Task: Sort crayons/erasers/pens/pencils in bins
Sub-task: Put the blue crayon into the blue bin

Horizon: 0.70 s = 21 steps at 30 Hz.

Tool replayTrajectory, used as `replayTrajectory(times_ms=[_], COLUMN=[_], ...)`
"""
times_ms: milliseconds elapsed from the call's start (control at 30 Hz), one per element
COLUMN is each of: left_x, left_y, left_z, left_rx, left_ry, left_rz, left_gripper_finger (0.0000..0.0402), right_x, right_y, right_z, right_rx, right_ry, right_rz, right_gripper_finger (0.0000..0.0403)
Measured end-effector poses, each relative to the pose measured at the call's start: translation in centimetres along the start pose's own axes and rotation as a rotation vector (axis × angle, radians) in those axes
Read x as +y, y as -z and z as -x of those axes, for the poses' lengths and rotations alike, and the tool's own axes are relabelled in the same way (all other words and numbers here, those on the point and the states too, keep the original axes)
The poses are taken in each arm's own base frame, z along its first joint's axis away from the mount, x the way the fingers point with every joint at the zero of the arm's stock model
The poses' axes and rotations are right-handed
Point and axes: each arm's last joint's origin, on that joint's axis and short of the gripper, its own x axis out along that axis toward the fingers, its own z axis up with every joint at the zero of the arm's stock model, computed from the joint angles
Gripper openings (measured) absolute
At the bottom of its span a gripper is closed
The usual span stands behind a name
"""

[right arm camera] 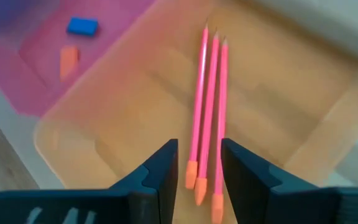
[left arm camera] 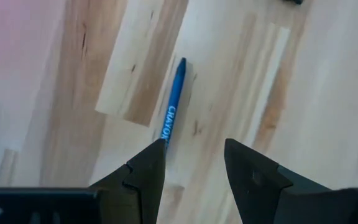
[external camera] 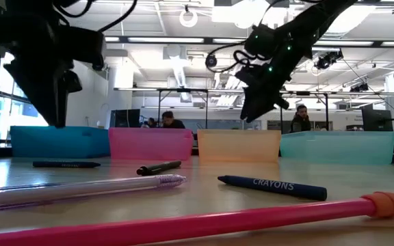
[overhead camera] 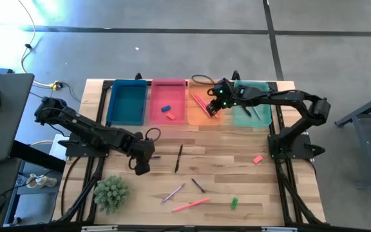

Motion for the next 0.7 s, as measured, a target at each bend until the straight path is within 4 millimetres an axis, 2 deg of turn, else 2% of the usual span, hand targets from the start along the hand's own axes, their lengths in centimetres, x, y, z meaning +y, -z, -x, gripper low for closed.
replayTrajectory(times_ms=[200,367,700], left_x=[-0.7,-0.3,0.0], left_y=[-0.5,-0.8,-1.1], left_z=[-2.2,-4.1,-6.5], left_rx=[0.009,0.053,0.130], left_ry=[-0.031,-0.070,-0.073], left_rz=[-0.114,-0.114,-0.094], left_gripper_finger=[0.0154,0.0154,0.0151], right_x=[-0.5,-0.5,-0.5], right_y=[-0.9,-1.1,-1.1], right_z=[2.0,2.8,2.9], right_rx=[-0.071,-0.099,-0.096], right_ry=[-0.008,-0.014,-0.013], right_rz=[0.006,0.027,0.052], right_gripper_finger=[0.0114,0.0114,0.0114])
